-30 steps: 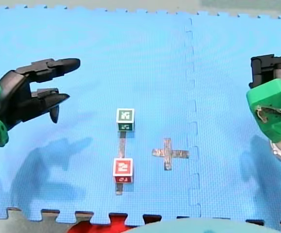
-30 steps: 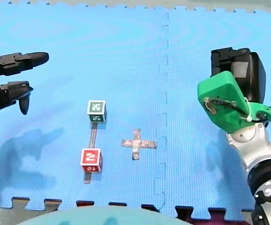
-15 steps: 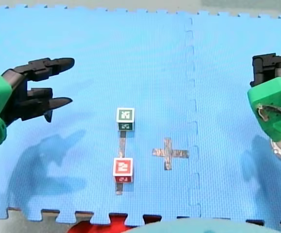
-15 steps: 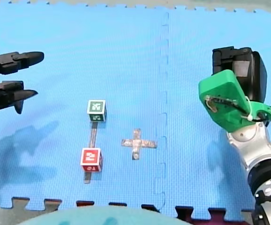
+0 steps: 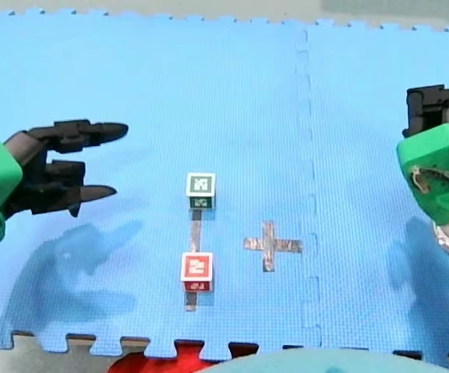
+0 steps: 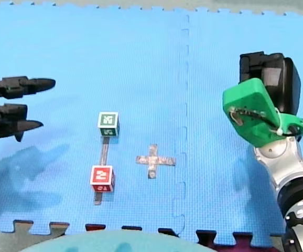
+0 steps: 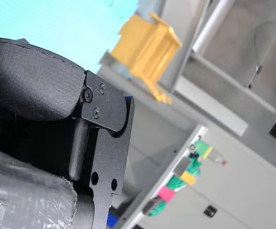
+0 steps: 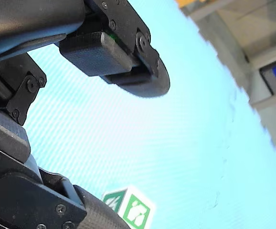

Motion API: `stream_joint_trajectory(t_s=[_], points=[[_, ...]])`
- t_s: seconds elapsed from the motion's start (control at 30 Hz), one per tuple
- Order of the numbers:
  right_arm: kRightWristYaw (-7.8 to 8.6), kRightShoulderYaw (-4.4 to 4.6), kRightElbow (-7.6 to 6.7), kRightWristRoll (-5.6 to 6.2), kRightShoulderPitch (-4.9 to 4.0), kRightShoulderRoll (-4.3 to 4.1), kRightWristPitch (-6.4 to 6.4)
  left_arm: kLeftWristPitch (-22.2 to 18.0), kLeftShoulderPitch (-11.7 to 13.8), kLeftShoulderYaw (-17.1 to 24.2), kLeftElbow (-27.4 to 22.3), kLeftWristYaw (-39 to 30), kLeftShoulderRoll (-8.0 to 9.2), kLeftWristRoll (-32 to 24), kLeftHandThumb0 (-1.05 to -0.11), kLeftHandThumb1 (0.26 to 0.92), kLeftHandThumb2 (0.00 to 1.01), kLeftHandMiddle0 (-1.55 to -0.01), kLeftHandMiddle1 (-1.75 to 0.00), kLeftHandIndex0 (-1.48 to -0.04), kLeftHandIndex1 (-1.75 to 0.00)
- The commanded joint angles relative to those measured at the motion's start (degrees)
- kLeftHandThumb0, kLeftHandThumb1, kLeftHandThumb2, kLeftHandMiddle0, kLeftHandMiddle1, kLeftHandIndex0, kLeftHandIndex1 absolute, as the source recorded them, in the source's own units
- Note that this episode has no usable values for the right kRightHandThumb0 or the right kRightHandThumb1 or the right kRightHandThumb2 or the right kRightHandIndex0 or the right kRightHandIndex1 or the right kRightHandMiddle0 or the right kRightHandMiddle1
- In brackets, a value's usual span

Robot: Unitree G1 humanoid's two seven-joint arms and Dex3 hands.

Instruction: Stack cube left

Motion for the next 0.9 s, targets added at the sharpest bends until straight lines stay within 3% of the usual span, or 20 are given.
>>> stream_joint_trajectory(t_s=[0.0,0.2,0.67,0.87], points=[[-0.29,0.06,-0.24,-0.07,-0.13,-0.36,-0.21,-0.1,0.7,-0.8,-0.8,-0.5,-0.04,0.2,-0.751,0.621,0.0,-0.9,-1.75,-0.77,-0.06],[-0.36,0.07,-0.38,-0.09,-0.11,-0.31,-0.14,-0.3,1.9,-2.2,-2.6,-0.8,-0.24,0.4,-0.751,0.62,0.0,-0.91,-1.75,-0.79,-0.05],[-0.65,0.15,-0.68,-0.18,0.12,-0.38,-0.28,0.5,5.6,-3.2,-8.1,2.4,-3.21,-0.7,-0.741,0.624,0.0,-0.92,-1.75,-0.79,-0.03],[-0.73,0.2,-0.65,-0.24,0.09,-0.36,-0.18,-0.9,6.0,-3.8,-8.1,5.7,-3.93,0.5,-0.821,0.644,0.01,-0.92,-1.75,-0.84,-0.03]])
